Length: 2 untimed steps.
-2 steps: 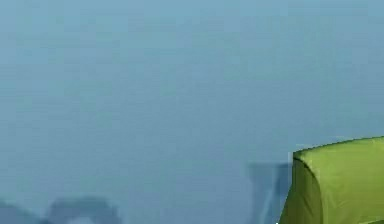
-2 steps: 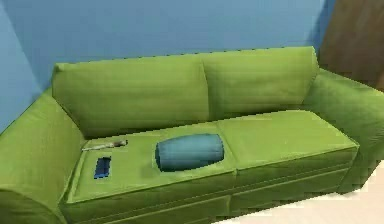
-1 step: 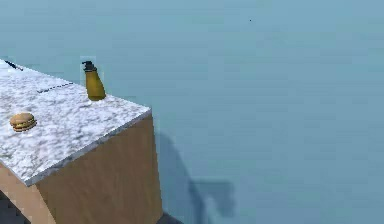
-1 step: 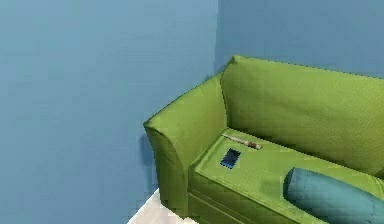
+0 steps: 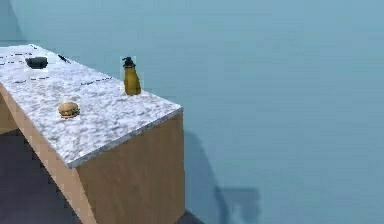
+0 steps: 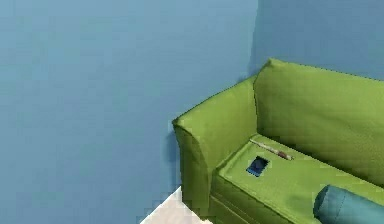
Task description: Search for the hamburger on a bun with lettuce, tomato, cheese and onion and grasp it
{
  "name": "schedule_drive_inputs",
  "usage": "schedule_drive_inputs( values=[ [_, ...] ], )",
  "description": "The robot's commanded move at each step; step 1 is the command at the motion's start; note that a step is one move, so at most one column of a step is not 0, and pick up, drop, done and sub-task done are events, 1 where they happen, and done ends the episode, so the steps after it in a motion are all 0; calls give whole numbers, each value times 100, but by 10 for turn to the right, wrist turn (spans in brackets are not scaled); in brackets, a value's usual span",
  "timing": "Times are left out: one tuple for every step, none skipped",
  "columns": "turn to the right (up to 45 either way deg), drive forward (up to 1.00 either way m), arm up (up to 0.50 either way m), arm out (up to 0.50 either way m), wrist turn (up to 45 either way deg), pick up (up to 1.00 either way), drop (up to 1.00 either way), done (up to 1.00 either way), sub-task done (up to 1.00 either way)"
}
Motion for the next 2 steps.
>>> schedule_drive_inputs(
  values=[
    [0, 65, 0, 0, 0, 0, 0, 0, 0],
    [-450, 0, 0, 0, 0, 0, 0, 0, 0]
  ],
)
